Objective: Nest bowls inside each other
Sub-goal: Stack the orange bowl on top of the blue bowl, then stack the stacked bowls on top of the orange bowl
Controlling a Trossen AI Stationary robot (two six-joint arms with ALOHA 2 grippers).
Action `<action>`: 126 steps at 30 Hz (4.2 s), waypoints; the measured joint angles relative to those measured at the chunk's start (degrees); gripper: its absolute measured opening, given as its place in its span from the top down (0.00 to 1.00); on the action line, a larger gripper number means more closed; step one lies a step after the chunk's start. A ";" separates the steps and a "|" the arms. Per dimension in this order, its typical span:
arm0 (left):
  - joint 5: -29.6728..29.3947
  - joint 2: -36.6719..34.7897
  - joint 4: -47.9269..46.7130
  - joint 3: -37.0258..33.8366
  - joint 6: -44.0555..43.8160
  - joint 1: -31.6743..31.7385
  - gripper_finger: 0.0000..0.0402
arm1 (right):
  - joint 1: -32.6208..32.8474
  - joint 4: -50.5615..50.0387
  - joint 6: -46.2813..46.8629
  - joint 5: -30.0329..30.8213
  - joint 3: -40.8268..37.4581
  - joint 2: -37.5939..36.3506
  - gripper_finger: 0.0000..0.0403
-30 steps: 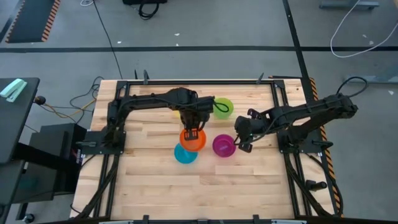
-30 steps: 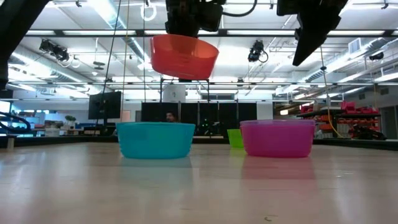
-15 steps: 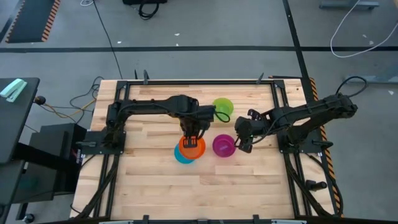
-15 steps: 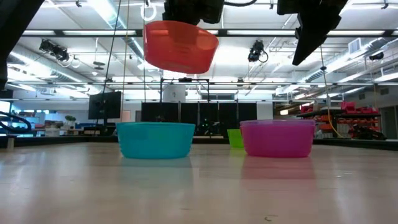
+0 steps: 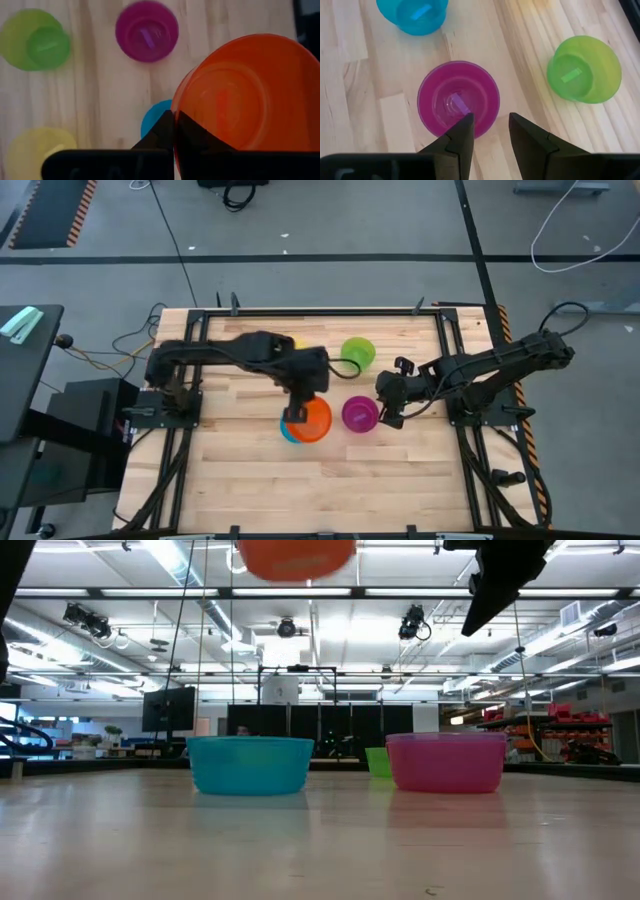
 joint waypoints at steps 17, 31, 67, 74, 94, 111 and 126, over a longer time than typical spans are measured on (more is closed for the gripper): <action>-0.09 -5.08 -2.48 -0.02 0.34 6.11 0.98 | 0.00 3.13 -3.10 0.19 0.00 0.00 0.68; 5.79 -16.53 15.81 -34.16 -5.75 9.61 0.98 | -0.11 3.98 -3.16 0.20 -0.02 0.00 0.68; 9.62 -8.71 40.44 -56.25 -10.26 11.05 0.98 | -0.68 6.69 -4.65 0.18 -0.02 0.00 0.68; 10.09 -8.71 40.36 -56.25 -10.26 11.05 0.96 | -1.79 6.67 -4.65 0.20 -0.02 0.00 0.68; 9.79 -9.08 39.73 -53.78 -11.75 10.94 0.80 | -1.77 6.64 -4.03 0.16 -0.02 0.00 0.68; 8.88 -9.16 31.59 -46.75 -8.69 13.01 0.68 | -7.17 5.35 -2.70 -8.14 0.00 5.10 0.67; 8.89 -9.16 29.10 -46.81 -8.78 11.21 0.67 | -16.82 2.82 -5.76 -13.21 0.00 17.76 0.67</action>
